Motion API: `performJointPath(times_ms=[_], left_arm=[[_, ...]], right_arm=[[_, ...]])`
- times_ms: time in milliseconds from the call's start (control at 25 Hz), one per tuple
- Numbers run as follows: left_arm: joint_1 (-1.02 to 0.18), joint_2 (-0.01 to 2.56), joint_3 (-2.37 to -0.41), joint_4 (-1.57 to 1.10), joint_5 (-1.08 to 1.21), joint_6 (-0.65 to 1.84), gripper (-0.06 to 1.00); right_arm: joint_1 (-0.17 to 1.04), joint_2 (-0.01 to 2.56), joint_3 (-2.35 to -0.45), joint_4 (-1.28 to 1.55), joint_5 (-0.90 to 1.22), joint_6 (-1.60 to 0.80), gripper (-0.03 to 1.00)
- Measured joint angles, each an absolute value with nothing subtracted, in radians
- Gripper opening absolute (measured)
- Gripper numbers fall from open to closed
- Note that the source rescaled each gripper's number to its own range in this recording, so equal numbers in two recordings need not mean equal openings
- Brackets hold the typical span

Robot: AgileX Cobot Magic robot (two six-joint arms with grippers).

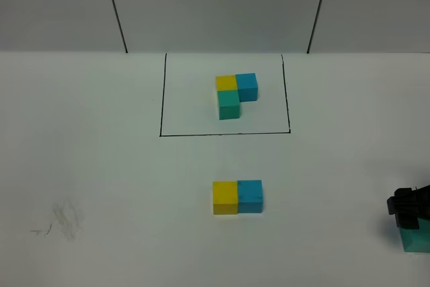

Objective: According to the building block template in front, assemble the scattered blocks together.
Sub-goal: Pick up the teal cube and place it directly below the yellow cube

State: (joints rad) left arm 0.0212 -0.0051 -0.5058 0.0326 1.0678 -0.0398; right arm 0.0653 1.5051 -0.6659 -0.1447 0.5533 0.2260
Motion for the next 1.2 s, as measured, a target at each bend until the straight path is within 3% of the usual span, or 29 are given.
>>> performJointPath(times_ms=[760,880,960,1000,1040,1200], left_arm=[[0.021,-0.005,-0.506,0.033,1.068,-0.041,0.96],[0.021,-0.005,-0.506,0.033,1.068,-0.041,0.96],[0.021,-0.005,-0.506,0.033,1.068,-0.041,0.96],[0.021,-0.005,-0.506,0.033,1.068,-0.041,0.96],[0.021,-0.005,-0.506,0.033,1.068,-0.041,0.96],[0.021,-0.005,-0.506,0.033,1.068,-0.041,0.96]], right_arm=[[0.065,1.662,-0.666,-0.117,0.476,0.226,0.70],[0.065,1.664,-0.666,-0.117,0.474,0.226,0.53],[0.065,1.666,-0.666,-0.117,0.476,0.226,0.29],[0.065,1.667,-0.666,-0.117,0.477,0.226,0.09],[0.065,1.667,-0.667,-0.116,0.480,0.226,0.00],[0.065,1.667,-0.667,-0.116,0.481,0.221,0.01]])
